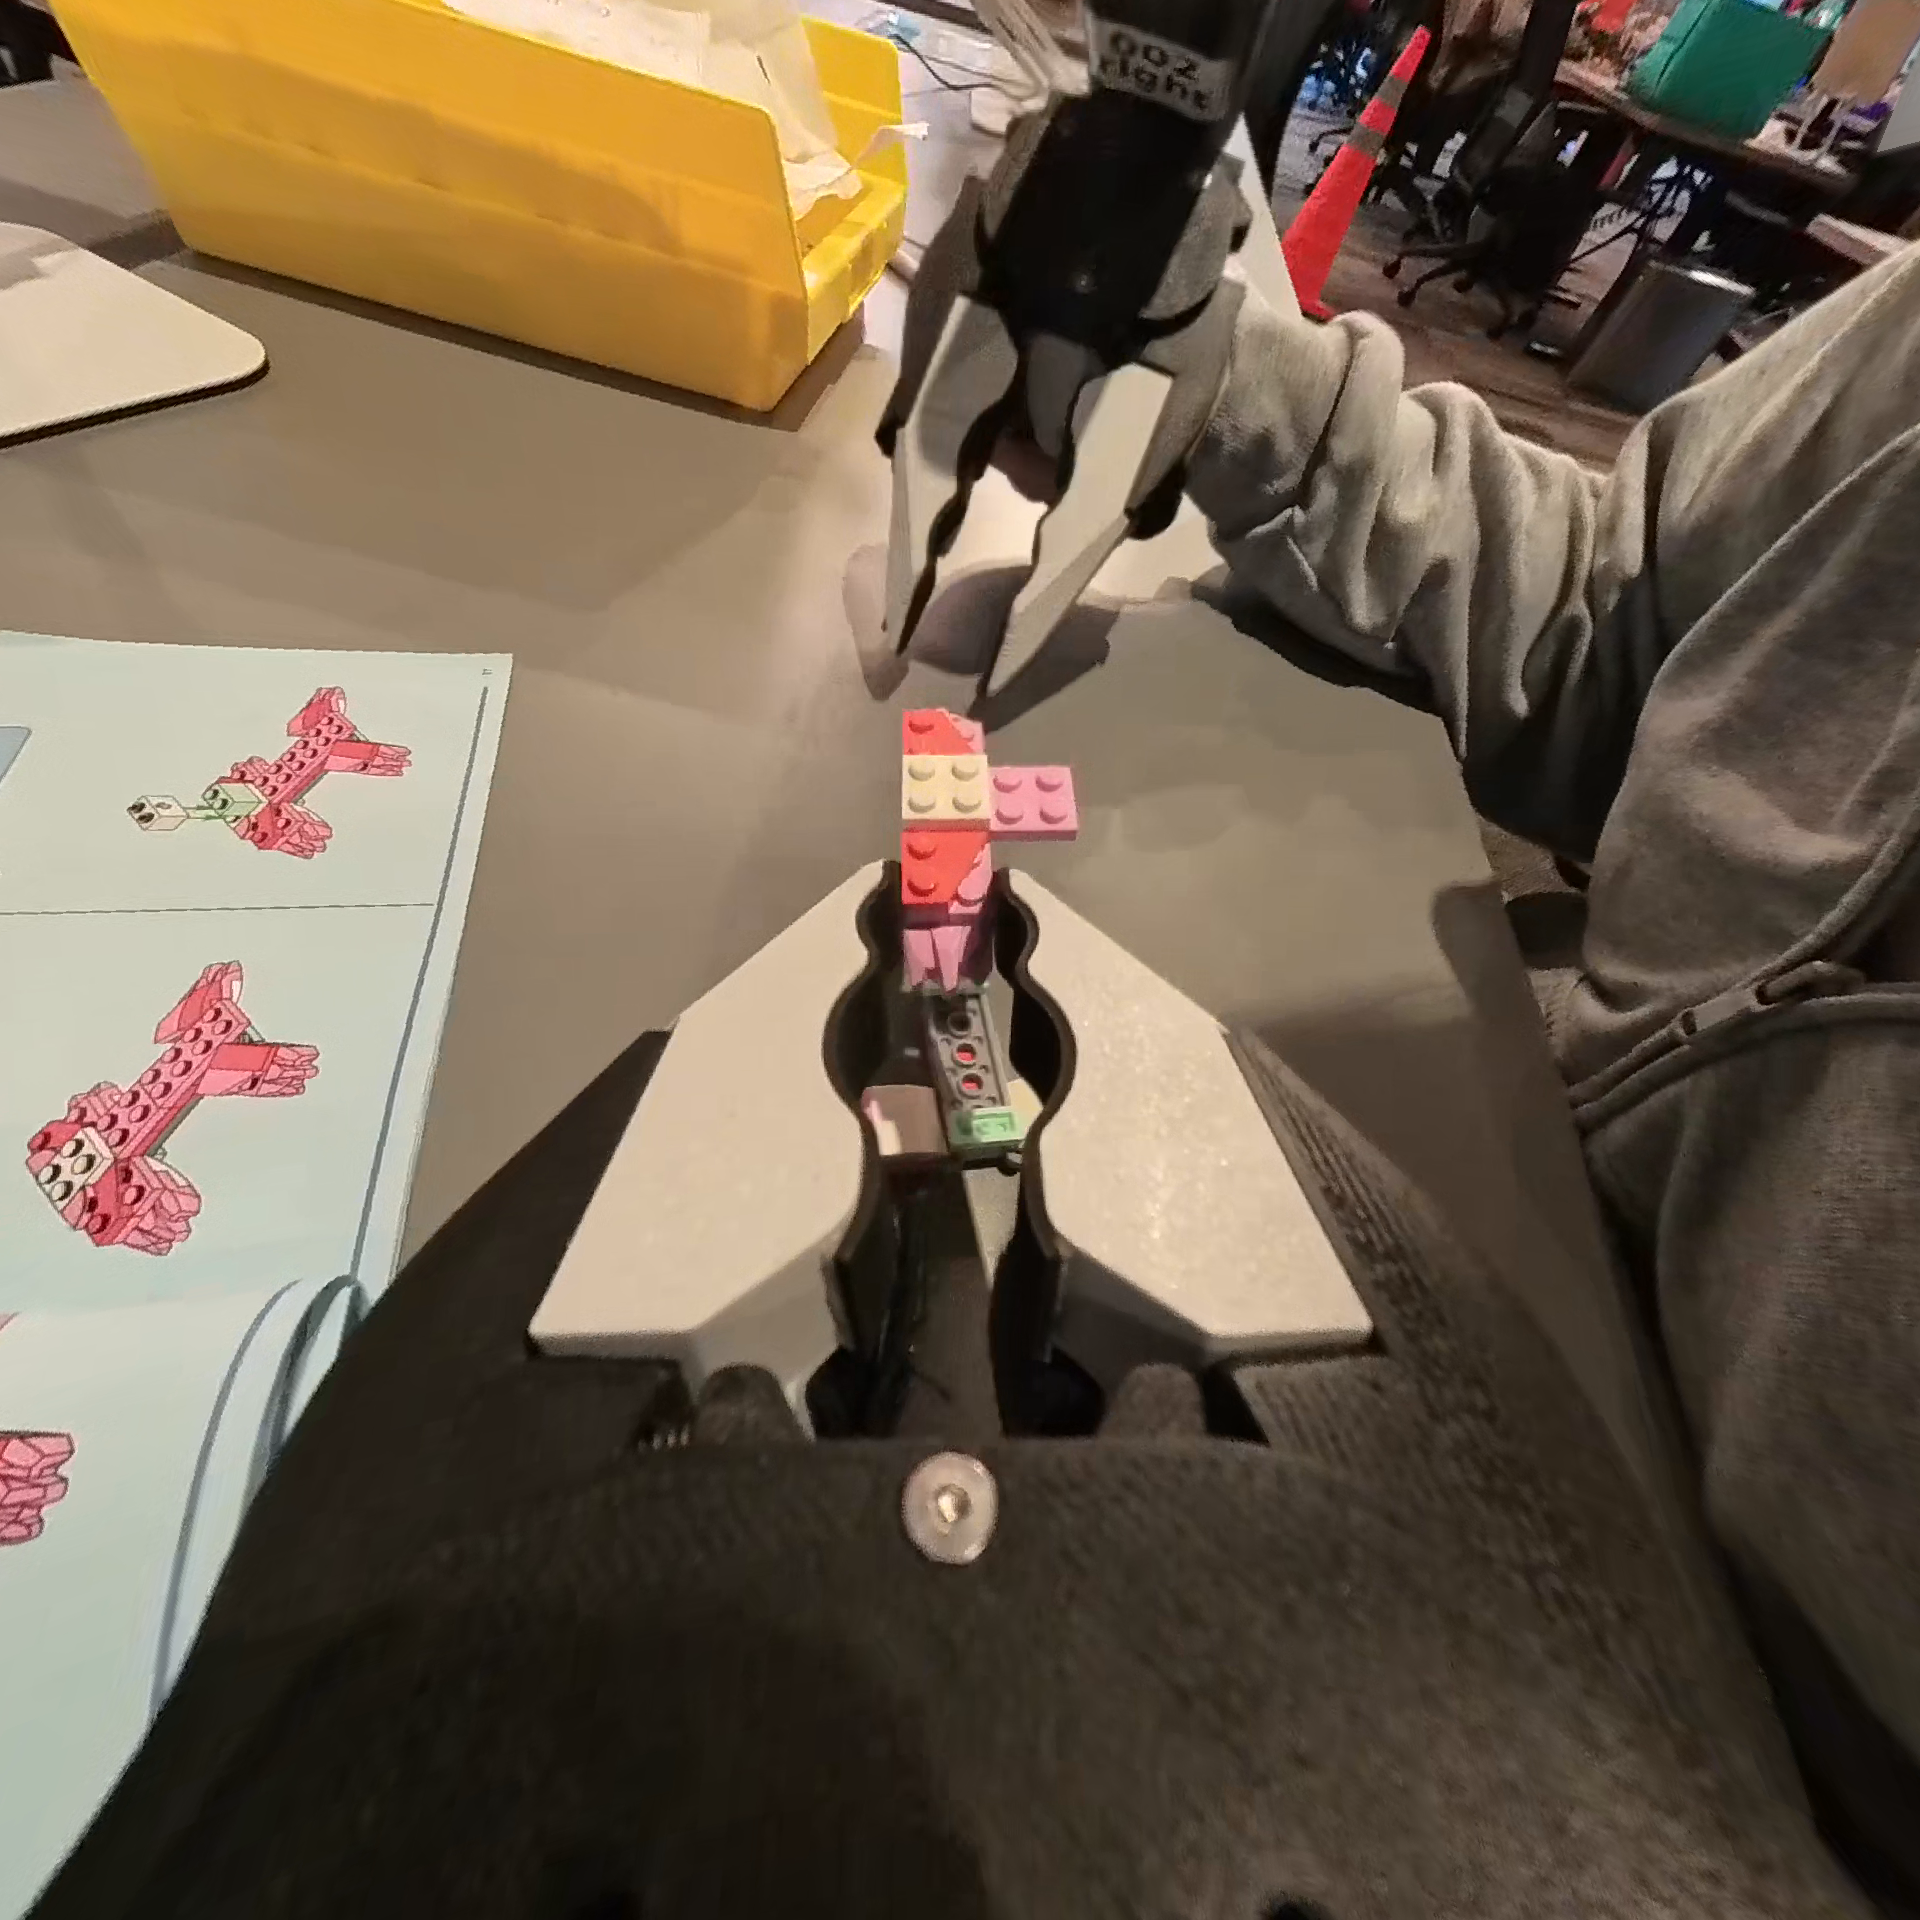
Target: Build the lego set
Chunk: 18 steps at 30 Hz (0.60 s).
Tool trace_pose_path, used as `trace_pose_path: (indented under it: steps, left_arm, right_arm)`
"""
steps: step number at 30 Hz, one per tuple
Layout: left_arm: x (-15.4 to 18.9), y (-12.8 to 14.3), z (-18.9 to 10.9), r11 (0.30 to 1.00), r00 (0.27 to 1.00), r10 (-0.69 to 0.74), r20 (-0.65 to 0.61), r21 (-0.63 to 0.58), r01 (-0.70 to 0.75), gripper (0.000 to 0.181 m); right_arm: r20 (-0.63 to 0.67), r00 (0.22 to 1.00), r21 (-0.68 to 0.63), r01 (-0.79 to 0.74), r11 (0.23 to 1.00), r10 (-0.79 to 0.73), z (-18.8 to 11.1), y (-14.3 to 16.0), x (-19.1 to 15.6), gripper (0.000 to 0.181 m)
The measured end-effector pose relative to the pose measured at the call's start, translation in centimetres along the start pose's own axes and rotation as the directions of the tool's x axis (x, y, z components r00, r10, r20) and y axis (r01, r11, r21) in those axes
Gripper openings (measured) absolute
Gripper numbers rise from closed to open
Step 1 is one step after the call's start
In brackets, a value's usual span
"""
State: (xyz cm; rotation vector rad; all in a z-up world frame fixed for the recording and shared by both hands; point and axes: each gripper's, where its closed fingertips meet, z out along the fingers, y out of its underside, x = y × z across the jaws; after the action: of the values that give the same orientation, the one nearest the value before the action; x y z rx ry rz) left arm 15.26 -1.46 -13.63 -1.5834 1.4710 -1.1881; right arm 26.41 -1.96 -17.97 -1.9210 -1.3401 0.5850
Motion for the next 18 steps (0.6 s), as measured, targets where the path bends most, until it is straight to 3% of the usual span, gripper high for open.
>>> trace_pose_path:
  steps: [7,9,13,18]
  left_arm:
    - [0.3,0.4,0.4,0.999,1.0,0.027,0.004,-0.029,-0.027,0.016]
    - [0.3,0.4,0.4,0.999,1.0,0.027,0.003,-0.03,-0.026,0.016]
    - [0.4,0.4,0.5,0.999,1.0,0.024,0.0,-0.03,-0.024,0.016]
    - [0.5,0.6,0.7,0.999,1.0,0.026,-0.005,-0.04,-0.026,0.016]
  right_arm:
    - [-0.138,0.984,0.004,-0.115,0.993,0.114,-2.9,2.5,2.1,0.025]
    - [-0.117,0.983,-0.008,-0.141,0.99,0.139,-2.8,3.3,1.8,0.02]
    - [0.008,0.993,0.055,-0.115,0.992,0.115,-1.4,1.3,-0.3,0.018]
    - [0.043,0.992,0.001,-0.12,0.993,0.12,0.4,1.2,-1.1,0.016]
